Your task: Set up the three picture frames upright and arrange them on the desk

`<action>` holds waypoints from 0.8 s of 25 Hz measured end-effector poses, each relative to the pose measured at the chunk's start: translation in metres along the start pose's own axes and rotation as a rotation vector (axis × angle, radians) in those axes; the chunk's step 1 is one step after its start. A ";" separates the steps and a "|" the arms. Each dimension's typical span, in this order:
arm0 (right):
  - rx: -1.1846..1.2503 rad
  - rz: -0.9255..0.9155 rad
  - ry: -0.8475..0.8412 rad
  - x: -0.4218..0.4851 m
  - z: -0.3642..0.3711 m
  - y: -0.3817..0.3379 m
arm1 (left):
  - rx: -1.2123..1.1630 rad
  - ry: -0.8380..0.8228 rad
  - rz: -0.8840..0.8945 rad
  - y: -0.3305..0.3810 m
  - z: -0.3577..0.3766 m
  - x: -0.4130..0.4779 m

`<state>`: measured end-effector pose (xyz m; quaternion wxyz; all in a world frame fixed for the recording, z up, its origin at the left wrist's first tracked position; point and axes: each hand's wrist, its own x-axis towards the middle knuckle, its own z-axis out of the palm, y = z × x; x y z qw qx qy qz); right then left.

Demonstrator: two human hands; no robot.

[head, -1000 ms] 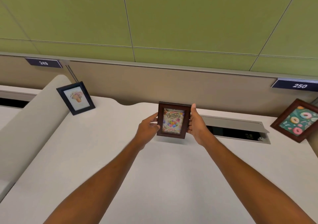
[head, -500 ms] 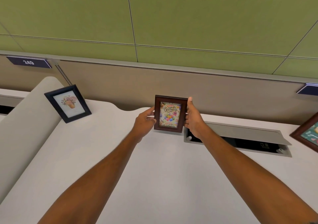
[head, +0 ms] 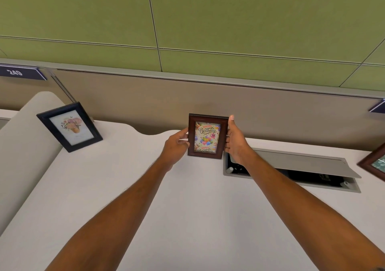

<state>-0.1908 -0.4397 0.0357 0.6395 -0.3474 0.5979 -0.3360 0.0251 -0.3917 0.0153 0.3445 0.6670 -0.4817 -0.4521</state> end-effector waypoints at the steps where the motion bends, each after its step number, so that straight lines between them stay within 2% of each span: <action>1: 0.003 -0.001 0.006 0.001 0.000 0.000 | 0.006 0.001 0.000 0.000 0.001 0.001; 10: -0.015 0.000 0.030 -0.006 0.000 0.002 | 0.012 0.021 -0.008 -0.005 0.007 -0.003; 13: -0.045 -0.042 0.048 -0.015 -0.003 0.001 | -0.004 0.090 -0.048 -0.010 0.009 -0.017; 20: -0.174 -0.055 0.109 -0.063 -0.032 -0.002 | 0.015 0.094 -0.144 -0.019 0.005 -0.075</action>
